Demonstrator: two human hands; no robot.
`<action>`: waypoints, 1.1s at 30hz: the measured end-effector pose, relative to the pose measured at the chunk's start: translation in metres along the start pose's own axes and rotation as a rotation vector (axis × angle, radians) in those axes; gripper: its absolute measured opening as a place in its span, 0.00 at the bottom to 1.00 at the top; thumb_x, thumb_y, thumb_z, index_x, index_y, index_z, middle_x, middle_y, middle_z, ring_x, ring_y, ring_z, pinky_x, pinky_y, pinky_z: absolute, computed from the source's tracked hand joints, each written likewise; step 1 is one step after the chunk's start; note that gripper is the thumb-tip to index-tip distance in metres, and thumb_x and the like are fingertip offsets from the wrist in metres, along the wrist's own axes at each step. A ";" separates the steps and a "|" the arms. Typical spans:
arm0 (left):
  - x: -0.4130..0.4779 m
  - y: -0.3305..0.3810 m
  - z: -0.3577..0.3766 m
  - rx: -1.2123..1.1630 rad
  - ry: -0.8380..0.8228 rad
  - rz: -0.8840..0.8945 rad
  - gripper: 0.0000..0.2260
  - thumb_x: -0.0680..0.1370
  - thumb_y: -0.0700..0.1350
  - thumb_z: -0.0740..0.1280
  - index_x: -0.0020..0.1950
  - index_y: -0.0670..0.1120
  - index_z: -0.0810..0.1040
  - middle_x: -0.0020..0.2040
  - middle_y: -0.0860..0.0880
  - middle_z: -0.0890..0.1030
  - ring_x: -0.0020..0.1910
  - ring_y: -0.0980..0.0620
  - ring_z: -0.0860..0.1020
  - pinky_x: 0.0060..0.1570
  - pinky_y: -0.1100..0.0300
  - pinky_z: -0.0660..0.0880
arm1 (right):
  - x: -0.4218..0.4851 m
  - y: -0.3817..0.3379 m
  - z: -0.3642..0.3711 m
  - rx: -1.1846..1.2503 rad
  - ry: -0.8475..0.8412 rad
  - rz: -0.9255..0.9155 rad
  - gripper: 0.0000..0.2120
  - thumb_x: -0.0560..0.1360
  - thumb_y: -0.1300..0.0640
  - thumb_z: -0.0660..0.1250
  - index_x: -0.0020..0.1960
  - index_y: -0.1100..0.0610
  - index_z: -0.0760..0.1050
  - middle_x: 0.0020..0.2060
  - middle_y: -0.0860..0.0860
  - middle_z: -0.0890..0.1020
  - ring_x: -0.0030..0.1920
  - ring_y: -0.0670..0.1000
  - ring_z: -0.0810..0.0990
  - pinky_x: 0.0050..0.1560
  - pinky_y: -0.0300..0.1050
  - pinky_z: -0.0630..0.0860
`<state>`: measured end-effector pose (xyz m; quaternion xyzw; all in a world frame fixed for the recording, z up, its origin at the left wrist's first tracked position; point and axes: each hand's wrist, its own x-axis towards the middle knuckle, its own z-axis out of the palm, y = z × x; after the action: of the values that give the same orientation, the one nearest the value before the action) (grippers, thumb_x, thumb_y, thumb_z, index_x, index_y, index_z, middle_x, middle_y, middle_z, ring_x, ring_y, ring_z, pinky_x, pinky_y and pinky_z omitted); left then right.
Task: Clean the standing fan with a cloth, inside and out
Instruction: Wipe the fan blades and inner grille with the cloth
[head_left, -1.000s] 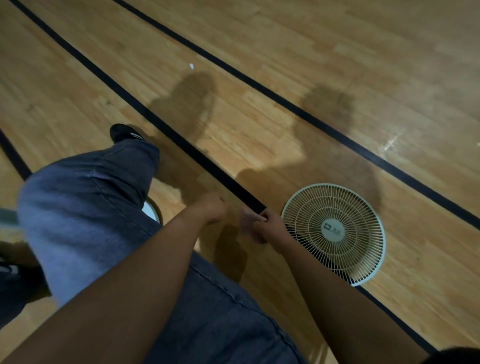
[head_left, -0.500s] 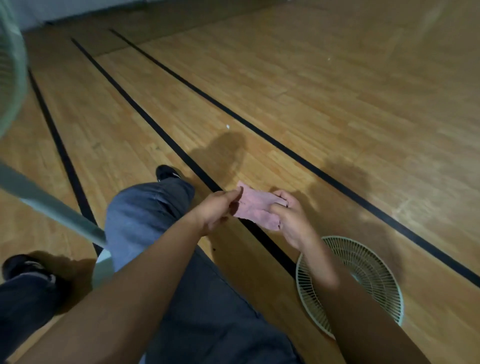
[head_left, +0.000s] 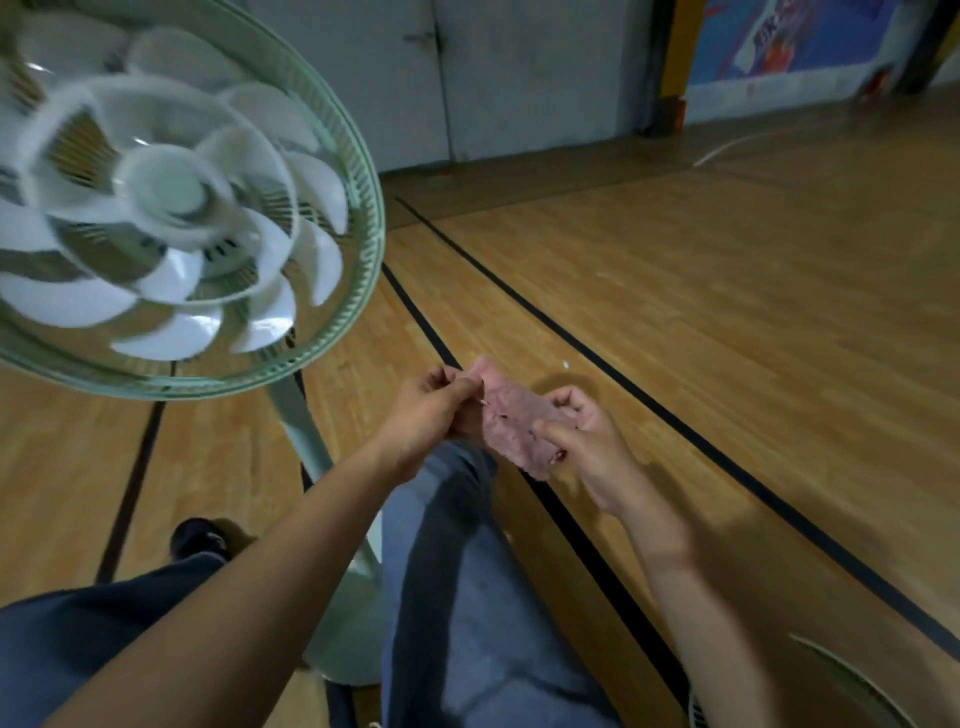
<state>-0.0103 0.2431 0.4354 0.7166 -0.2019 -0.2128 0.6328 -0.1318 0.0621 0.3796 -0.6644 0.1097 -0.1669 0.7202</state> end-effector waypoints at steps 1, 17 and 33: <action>-0.004 0.010 -0.007 0.006 0.027 0.033 0.09 0.86 0.41 0.70 0.45 0.43 0.80 0.33 0.47 0.83 0.31 0.52 0.82 0.33 0.58 0.80 | 0.006 -0.005 0.009 -0.025 0.001 -0.013 0.11 0.79 0.69 0.70 0.56 0.56 0.73 0.51 0.57 0.86 0.49 0.52 0.85 0.42 0.43 0.81; -0.081 0.144 -0.105 0.206 0.356 0.295 0.15 0.83 0.51 0.74 0.52 0.37 0.84 0.40 0.45 0.88 0.40 0.46 0.88 0.42 0.52 0.85 | 0.025 -0.105 0.159 -0.372 -0.076 -0.749 0.24 0.72 0.58 0.73 0.59 0.41 0.65 0.58 0.53 0.75 0.51 0.56 0.82 0.42 0.54 0.82; -0.102 0.090 -0.223 0.150 1.182 0.314 0.40 0.78 0.58 0.76 0.82 0.48 0.59 0.77 0.43 0.66 0.73 0.43 0.71 0.70 0.46 0.73 | 0.049 -0.109 0.198 -0.947 -0.110 -0.909 0.27 0.75 0.62 0.67 0.70 0.40 0.72 0.52 0.45 0.66 0.41 0.48 0.74 0.35 0.50 0.79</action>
<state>0.0288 0.4726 0.5537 0.7175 0.0657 0.3309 0.6094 -0.0219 0.2188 0.5091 -0.8972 -0.1571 -0.3541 0.2123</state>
